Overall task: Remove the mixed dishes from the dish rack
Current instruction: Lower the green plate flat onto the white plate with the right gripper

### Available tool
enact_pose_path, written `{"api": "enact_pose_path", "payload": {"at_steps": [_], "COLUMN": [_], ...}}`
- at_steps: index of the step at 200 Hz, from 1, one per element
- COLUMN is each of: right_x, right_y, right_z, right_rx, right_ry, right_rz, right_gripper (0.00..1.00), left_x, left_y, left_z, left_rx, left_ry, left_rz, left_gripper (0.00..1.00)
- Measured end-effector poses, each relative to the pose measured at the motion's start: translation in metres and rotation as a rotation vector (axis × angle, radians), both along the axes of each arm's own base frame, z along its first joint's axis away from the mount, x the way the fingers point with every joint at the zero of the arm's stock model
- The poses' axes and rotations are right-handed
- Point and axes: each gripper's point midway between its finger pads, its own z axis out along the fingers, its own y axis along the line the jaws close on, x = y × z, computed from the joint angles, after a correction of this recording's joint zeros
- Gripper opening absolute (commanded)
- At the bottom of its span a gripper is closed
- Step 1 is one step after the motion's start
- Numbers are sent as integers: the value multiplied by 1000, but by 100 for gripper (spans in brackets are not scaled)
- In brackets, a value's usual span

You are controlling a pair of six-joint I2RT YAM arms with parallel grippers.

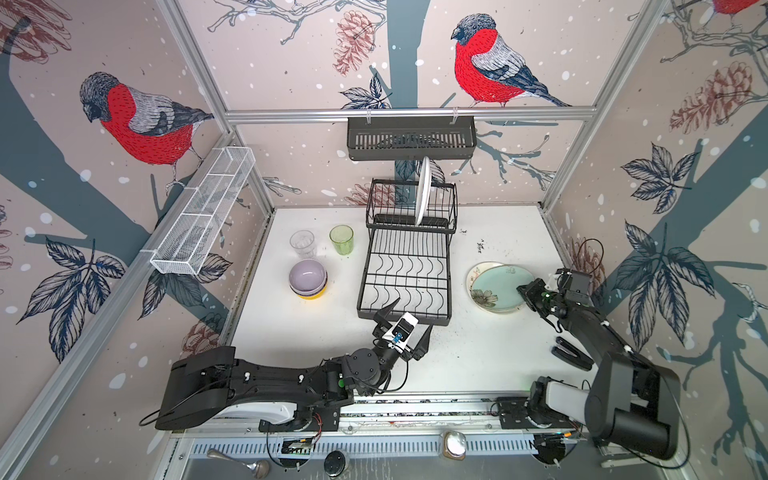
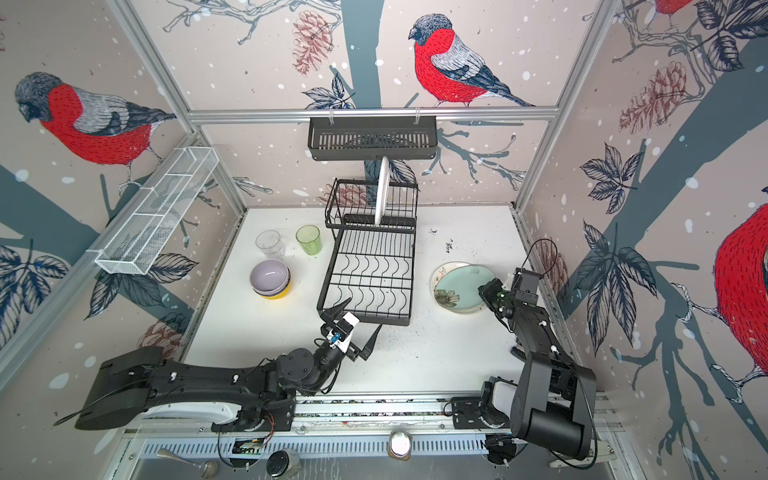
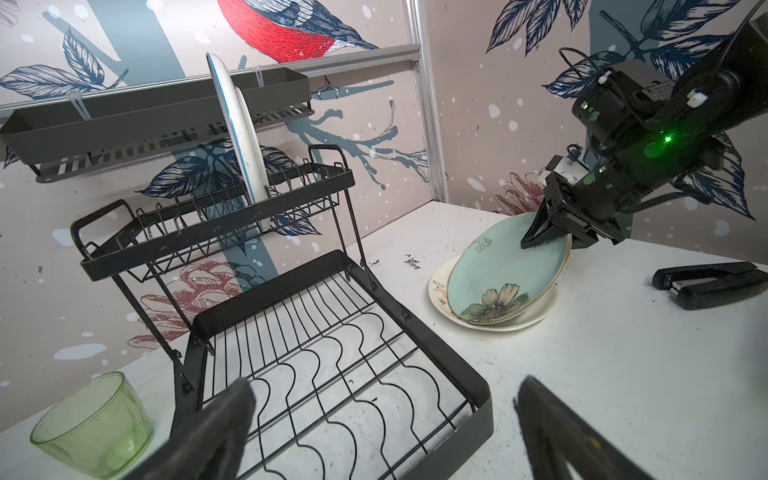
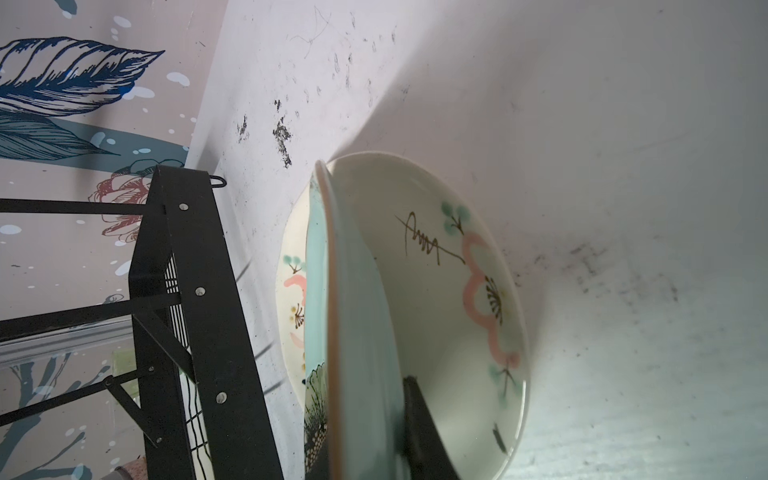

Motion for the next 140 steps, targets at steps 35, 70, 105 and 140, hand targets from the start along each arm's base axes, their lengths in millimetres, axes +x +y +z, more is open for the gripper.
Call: {"api": "enact_pose_path", "payload": {"at_steps": [35, 70, 105, 140], "right_x": [6, 10, 16, 23], "right_y": [5, 5, -1, -2], "right_z": [0, 2, 1, -1], "right_rx": [-17, -43, -72, -88], "right_ry": [-6, -7, -1, -2], "right_rz": [15, 10, -12, -12], "right_gripper": [0, 0, 0, 0], "left_x": [-1, -1, -1, -1], "left_y": [-2, -1, -2, -4], "left_z": [4, 6, 6, 2], "left_rx": [-12, -18, -16, -5], "left_ry": [-2, -3, -3, -1], "left_rz": [-5, -5, -5, -5], "left_gripper": [98, 98, 98, 98]}}
